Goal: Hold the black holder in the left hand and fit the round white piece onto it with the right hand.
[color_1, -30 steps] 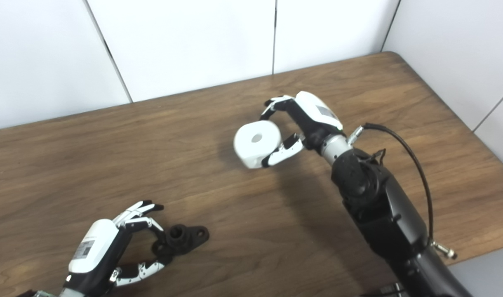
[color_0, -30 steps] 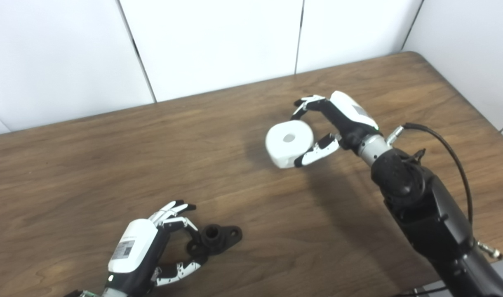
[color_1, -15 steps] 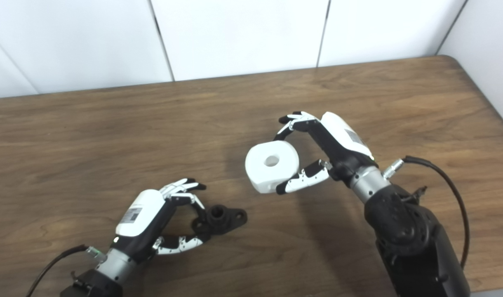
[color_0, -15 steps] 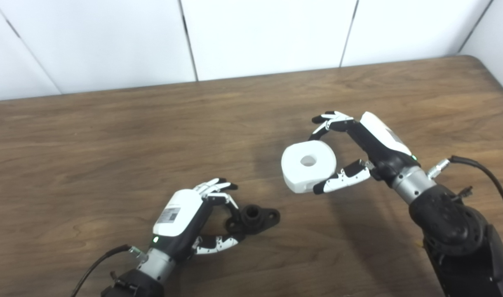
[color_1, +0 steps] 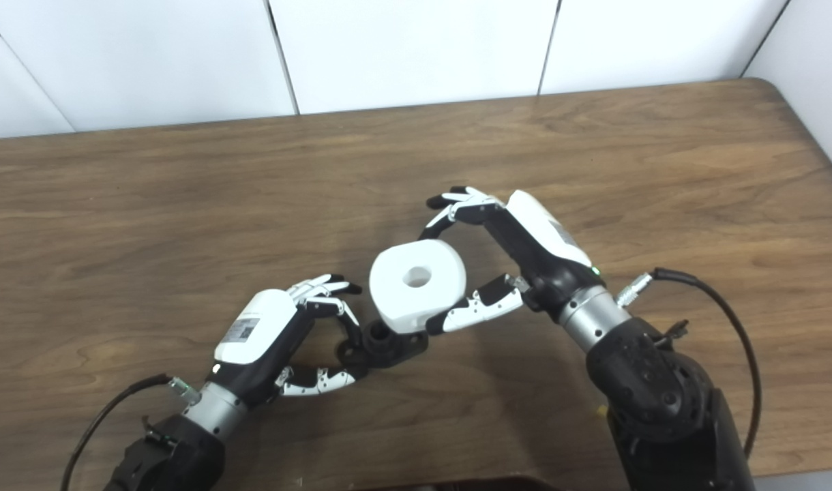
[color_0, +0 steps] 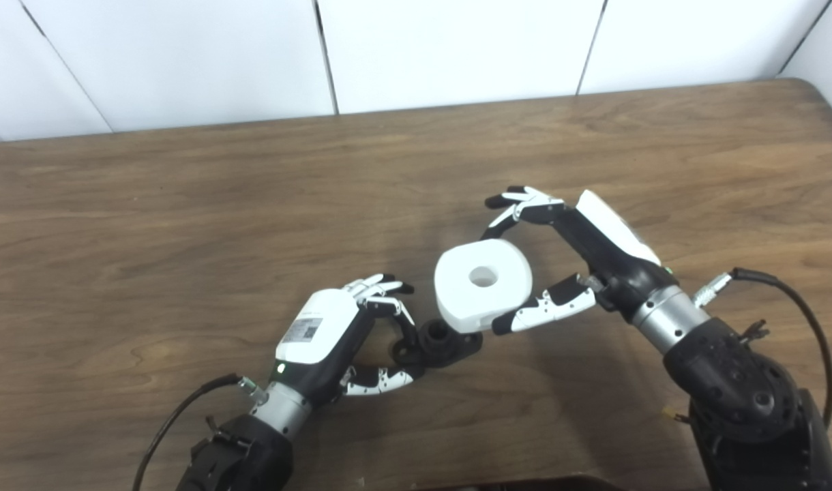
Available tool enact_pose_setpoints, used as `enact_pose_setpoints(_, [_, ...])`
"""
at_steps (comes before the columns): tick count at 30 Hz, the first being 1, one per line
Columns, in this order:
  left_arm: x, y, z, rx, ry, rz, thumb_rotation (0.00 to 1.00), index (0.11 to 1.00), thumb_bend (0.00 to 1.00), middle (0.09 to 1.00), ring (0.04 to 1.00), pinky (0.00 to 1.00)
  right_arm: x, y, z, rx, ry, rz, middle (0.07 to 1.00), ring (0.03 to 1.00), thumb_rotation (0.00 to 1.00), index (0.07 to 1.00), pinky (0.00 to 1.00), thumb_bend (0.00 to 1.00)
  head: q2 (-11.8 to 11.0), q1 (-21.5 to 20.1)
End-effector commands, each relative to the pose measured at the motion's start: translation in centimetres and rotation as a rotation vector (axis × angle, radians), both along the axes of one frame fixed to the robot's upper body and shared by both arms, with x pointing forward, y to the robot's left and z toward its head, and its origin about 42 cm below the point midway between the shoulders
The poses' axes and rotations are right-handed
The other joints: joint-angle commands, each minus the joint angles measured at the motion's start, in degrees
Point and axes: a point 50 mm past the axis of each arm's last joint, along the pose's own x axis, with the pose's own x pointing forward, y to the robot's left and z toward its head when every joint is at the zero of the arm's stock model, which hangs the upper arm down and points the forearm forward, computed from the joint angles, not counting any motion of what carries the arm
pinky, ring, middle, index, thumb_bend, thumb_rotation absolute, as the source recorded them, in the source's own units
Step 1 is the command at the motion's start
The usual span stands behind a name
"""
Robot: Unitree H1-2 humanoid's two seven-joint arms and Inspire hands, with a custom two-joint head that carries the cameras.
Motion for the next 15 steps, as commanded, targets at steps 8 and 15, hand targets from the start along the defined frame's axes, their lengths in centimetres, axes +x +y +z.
enact_pose_setpoints(8, [-0.1,-0.1,-0.1,0.041,0.029,0.006,0.06,0.491,0.51,0.844,0.922,0.92,-0.6,1.5,1.7,0.058,-0.074,0.036,0.838,0.936,0.14,0.482,0.89,0.52,0.6,-0.1])
enact_pose_setpoints(15, [0.0,-0.3,0.1,0.045,0.024,0.004,0.06,0.491,0.51,0.842,0.922,0.92,-0.8,2.3,1.5,0.082,-0.065,0.051,0.843,0.941,0.14,0.482,0.91,0.52,1.0,0.1])
